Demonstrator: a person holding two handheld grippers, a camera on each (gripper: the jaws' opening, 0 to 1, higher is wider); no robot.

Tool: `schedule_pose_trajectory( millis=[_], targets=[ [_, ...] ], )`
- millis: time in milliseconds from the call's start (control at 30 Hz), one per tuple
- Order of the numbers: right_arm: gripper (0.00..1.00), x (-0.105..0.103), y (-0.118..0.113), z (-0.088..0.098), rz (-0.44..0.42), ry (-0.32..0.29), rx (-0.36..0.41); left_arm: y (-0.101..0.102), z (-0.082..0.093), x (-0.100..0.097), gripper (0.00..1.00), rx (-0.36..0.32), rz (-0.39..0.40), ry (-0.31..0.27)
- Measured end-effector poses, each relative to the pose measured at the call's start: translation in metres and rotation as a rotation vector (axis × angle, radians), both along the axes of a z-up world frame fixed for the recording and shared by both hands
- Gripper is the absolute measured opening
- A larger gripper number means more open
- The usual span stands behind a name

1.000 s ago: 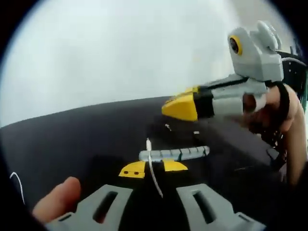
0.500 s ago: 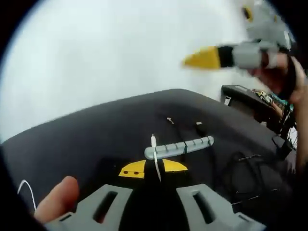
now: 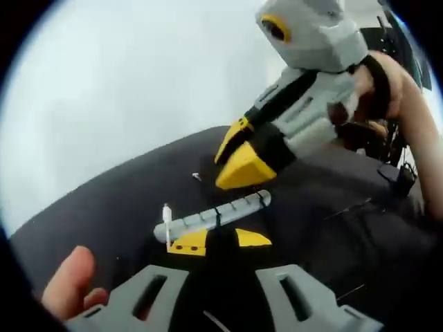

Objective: Grab the wires, straighten them and put them on the rack

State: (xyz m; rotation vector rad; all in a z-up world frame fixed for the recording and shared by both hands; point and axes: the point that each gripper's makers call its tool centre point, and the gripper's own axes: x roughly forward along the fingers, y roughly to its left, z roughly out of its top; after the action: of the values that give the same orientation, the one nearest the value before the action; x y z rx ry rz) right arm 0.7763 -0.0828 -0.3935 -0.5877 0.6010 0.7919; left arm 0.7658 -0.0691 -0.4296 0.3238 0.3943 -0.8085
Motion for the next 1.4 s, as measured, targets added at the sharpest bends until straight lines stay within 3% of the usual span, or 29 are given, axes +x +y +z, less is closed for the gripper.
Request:
schedule_pose_trajectory(
  millis=[33,100,133,233,267,367,433,467,567,767,867,933,1000,1067,1133,1200,1333,1400],
  targets=[
    [0.11,-0.001,0.000,0.001,-0.010,0.003,0.009,-0.001,0.000,0.002,0.16,0.016,-0.010,-0.028],
    [0.09,0.010,0.000,0.007,-0.046,-0.005,0.046,-0.002,-0.001,0.002,0.14,0.005,-0.001,-0.029],
    [0.09,0.006,0.001,0.005,-0.042,-0.002,0.049,-0.001,0.000,0.004,0.12,-0.016,0.021,-0.021],
    [0.05,0.004,0.000,-0.004,0.009,-0.001,-0.013,-0.001,-0.001,0.000,0.04,-0.073,0.050,0.063],
    [0.05,0.004,0.000,-0.006,0.008,0.005,-0.016,-0.001,-0.001,-0.001,0.04,-0.072,0.060,0.084],
    [0.06,-0.005,0.004,-0.020,-0.004,0.072,0.002,0.001,-0.001,-0.005,0.03,-0.054,0.064,0.077],
    [0.06,-0.004,0.007,-0.027,0.025,0.072,-0.024,0.001,-0.002,-0.005,0.03,-0.048,0.063,0.064],
    [0.06,-0.006,0.005,-0.029,0.037,0.041,-0.056,0.002,-0.001,-0.005,0.03,-0.048,0.063,0.062],
    [0.02,0.004,0.004,-0.025,0.026,0.037,-0.055,0.004,-0.001,-0.010,0.03,-0.037,0.065,0.088],
    [0.02,0.007,0.004,-0.026,0.029,0.033,-0.060,0.018,-0.003,-0.038,0.02,0.029,0.032,0.248],
    [0.02,0.004,0.004,-0.026,0.024,0.033,-0.061,0.024,-0.005,-0.059,0.02,0.069,-0.029,0.332],
    [0.02,0.008,0.004,-0.026,0.022,0.034,-0.058,0.025,-0.003,-0.063,0.02,0.077,-0.060,0.327],
    [0.03,0.002,0.006,-0.026,0.021,0.033,-0.059,0.025,-0.003,-0.063,0.05,0.092,-0.116,0.285],
    [0.04,0.004,0.006,-0.024,0.008,0.051,-0.038,0.021,0.000,-0.060,0.24,0.022,-0.103,0.303],
    [0.10,0.004,0.004,-0.017,-0.016,0.086,0.027,0.022,0.010,-0.053,0.41,-0.016,-0.114,0.261],
    [0.11,0.024,-0.006,0.010,-0.058,0.015,0.086,0.026,0.024,-0.046,0.52,-0.073,-0.091,0.226],
    [0.11,0.019,-0.008,0.049,-0.104,-0.132,0.151,0.032,0.065,-0.037,0.54,-0.182,-0.092,0.118],
    [0.14,0.018,-0.007,0.059,-0.120,-0.185,0.167,0.039,0.096,-0.029,0.57,-0.257,-0.081,0.014]
  ],
)
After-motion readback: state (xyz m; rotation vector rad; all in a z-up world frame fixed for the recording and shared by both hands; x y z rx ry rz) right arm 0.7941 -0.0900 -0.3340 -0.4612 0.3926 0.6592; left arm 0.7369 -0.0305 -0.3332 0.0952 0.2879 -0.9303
